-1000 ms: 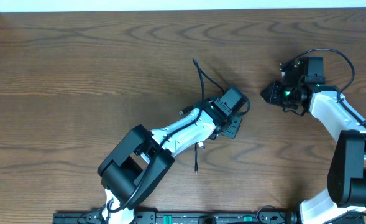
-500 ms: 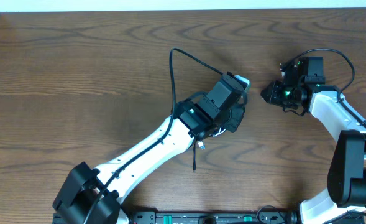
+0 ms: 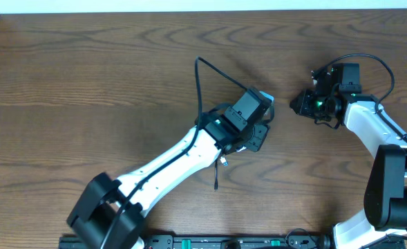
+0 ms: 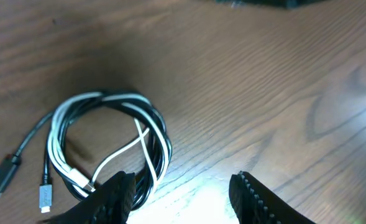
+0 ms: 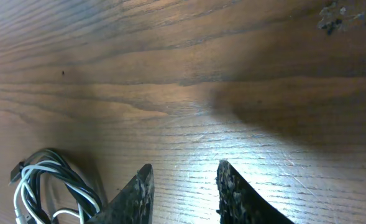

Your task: Untangle cables

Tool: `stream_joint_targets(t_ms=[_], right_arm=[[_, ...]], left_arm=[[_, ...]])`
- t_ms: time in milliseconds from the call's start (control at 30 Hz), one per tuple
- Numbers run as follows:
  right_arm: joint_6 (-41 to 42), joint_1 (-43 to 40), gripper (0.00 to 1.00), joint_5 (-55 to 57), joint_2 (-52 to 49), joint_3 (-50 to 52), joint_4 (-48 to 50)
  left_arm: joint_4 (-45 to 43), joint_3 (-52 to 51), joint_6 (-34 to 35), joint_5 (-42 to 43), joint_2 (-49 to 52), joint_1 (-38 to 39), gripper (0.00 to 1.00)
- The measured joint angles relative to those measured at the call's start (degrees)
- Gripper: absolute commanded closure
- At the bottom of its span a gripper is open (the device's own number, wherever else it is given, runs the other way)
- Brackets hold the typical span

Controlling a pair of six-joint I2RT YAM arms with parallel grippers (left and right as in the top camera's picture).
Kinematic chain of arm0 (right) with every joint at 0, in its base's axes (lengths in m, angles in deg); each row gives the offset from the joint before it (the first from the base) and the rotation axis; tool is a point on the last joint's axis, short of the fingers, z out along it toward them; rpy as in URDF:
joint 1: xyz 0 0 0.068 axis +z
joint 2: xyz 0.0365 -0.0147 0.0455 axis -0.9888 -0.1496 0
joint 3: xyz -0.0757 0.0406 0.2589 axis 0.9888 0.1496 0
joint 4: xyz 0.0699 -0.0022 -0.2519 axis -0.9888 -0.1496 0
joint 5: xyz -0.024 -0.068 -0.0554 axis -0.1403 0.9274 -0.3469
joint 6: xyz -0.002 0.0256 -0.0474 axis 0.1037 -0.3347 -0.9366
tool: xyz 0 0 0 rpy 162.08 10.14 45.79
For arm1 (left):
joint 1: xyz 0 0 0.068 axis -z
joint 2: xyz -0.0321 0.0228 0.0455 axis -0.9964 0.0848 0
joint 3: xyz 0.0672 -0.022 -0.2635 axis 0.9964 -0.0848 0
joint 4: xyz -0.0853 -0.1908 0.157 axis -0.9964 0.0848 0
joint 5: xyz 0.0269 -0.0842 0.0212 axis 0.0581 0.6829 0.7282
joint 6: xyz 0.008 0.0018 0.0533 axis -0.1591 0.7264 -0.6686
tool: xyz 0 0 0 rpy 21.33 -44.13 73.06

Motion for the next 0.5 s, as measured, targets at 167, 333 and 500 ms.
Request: stream_joint_targets(t_ms=[167, 333, 500], right_arm=[[0.00, 0.00, 0.69, 0.00, 0.00, 0.00, 0.00], [0.00, 0.00, 0.69, 0.00, 0.00, 0.00, 0.00], [0.00, 0.00, 0.69, 0.00, 0.00, 0.00, 0.00]], left_arm=[[0.48, 0.00, 0.00, 0.00, 4.48, 0.00, 0.47], [0.48, 0.00, 0.00, -0.02, 7.19, 0.00, 0.49], [0.04, 0.00, 0.02, -2.21, 7.82, 0.04, 0.72]])
